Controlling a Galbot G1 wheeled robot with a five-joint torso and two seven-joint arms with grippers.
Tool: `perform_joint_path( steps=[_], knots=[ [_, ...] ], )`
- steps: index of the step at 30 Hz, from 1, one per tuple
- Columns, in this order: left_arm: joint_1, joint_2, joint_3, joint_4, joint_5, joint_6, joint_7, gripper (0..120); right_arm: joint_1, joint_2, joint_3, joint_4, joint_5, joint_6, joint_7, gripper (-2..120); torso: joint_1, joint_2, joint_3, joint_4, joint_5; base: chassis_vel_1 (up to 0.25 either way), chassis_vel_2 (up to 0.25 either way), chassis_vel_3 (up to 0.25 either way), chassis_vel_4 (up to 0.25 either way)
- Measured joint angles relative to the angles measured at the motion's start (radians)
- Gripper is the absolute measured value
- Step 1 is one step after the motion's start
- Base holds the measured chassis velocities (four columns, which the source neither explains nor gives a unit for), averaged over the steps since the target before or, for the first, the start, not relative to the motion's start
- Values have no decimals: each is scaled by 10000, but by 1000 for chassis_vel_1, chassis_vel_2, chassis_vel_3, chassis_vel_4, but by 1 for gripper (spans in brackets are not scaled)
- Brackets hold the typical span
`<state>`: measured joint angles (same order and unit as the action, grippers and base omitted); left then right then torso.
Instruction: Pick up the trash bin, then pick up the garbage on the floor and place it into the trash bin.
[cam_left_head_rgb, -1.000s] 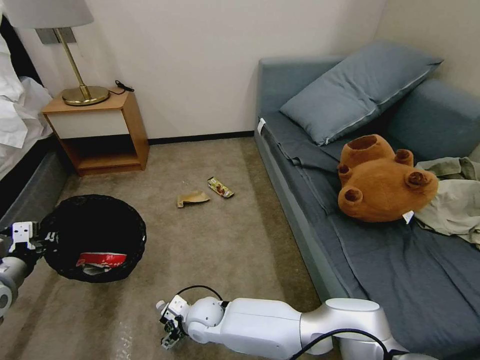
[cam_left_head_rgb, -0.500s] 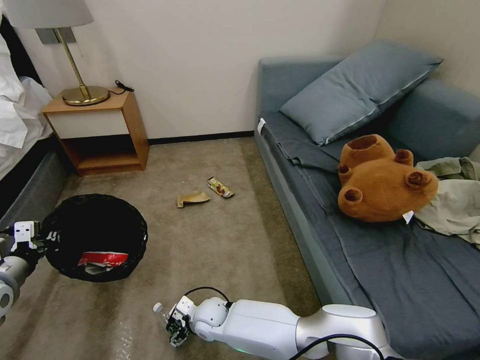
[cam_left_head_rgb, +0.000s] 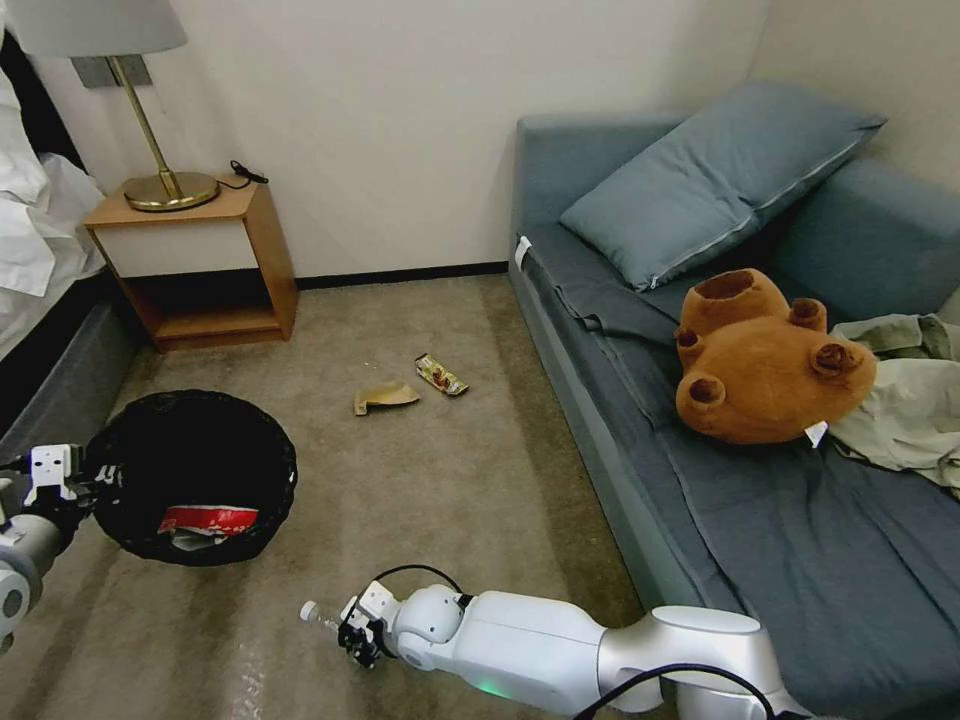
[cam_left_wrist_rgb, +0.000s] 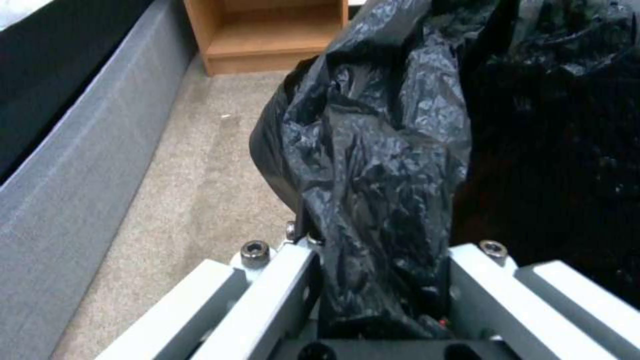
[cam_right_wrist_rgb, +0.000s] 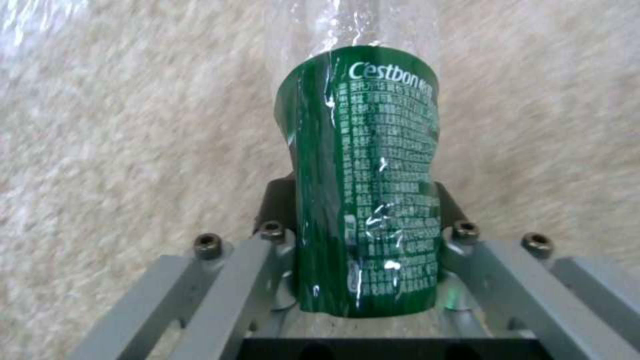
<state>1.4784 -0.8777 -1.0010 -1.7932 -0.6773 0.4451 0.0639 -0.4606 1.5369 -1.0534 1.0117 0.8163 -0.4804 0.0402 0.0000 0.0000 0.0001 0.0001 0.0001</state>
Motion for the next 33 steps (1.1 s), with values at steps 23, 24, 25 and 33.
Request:
perform_joint_path(
  steps=[23, 24, 25, 33],
  knots=[
    [331, -278, -294, -79, 34, -253, 157, 4, 2255, -1744, 2031, 2640, -470, 636, -378, 22, 0, 0, 0, 1, 0, 0, 0, 0, 0],
    [329, -331, -268, -84, 58, -265, 158, 4, 2341, -1838, 2102, 2942, -471, 649, -364, 22, 0, -1, 0, 0, 1, 0, 0, 0, 0],
    [329, -331, -268, -84, 58, -265, 158, 4, 2341, -1838, 2102, 2942, -471, 649, -364, 22, 0, -1, 0, 0, 1, 0, 0, 0, 0],
    [292, -447, -174, -119, 112, -283, 160, 4, 2971, -2252, 2626, 4243, -202, 652, -356, 22, 0, 0, -1, 0, 1, 0, 0, 0, 0]
  ],
)
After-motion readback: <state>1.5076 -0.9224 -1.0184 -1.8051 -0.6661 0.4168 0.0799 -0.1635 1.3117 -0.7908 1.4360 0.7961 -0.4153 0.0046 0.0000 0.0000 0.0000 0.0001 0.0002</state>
